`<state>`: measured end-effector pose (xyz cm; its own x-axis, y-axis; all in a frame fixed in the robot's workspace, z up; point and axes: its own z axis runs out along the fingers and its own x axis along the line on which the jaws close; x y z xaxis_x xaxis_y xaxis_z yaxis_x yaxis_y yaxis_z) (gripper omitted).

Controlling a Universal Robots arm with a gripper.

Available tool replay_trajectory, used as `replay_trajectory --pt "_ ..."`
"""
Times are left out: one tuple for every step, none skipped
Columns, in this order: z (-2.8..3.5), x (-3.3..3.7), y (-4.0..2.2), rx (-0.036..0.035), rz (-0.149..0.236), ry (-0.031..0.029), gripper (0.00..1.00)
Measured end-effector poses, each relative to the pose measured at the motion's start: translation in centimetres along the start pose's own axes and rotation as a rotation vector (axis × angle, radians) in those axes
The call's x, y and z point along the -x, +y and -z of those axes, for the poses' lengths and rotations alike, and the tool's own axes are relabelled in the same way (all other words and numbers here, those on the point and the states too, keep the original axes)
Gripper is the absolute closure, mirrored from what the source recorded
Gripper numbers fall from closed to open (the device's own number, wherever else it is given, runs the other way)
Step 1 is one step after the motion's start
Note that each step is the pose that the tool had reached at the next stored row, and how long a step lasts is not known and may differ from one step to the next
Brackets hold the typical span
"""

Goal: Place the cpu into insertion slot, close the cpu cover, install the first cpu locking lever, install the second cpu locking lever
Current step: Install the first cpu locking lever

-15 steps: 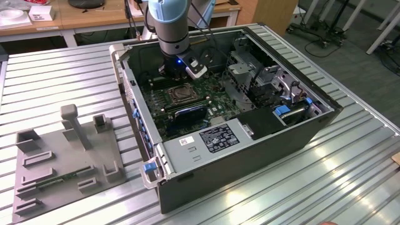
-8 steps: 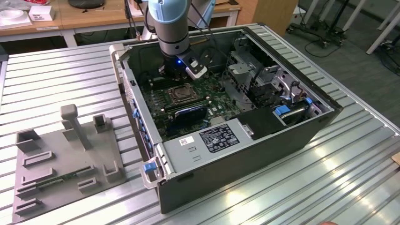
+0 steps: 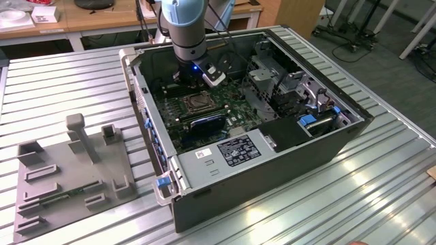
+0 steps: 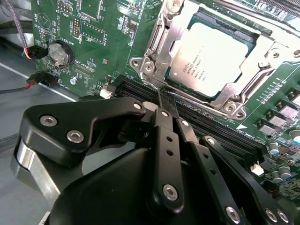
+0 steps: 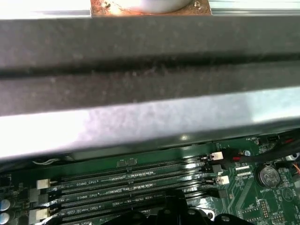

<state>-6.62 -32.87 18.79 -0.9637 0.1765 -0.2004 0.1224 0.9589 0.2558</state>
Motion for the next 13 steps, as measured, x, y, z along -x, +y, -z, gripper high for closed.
replay_trajectory --pt "0.00 0.00 0.00 -0.0002 0.000 0.0002 0.89" --pt "0.00 0.00 0.00 -0.0004 0.000 0.0003 0.89" --pt "0.01 0.00 -0.01 -0.0007 0.000 0.0004 0.89" --pt "0.02 0.00 -0.01 -0.0010 0.000 0.0006 0.89" --pt "0.02 -0.01 -0.01 -0.0011 0.000 0.0007 0.89" --pt "0.03 0.00 -0.01 -0.0010 0.000 0.0006 0.89" --pt "0.06 0.00 -0.01 -0.0008 0.000 0.0007 0.89" --pt "0.10 0.01 0.01 -0.0002 0.000 0.0006 0.89" --pt "0.15 0.02 0.03 0.0007 0.000 0.0009 0.89" --pt "0.24 0.04 0.04 0.0004 0.000 0.0008 0.89" --pt "0.35 0.06 0.07 0.0004 0.000 0.0007 0.89" --pt "0.44 0.08 0.10 0.0008 0.000 0.0008 0.89" --pt "0.53 0.10 0.12 0.0010 0.000 0.0009 0.89"
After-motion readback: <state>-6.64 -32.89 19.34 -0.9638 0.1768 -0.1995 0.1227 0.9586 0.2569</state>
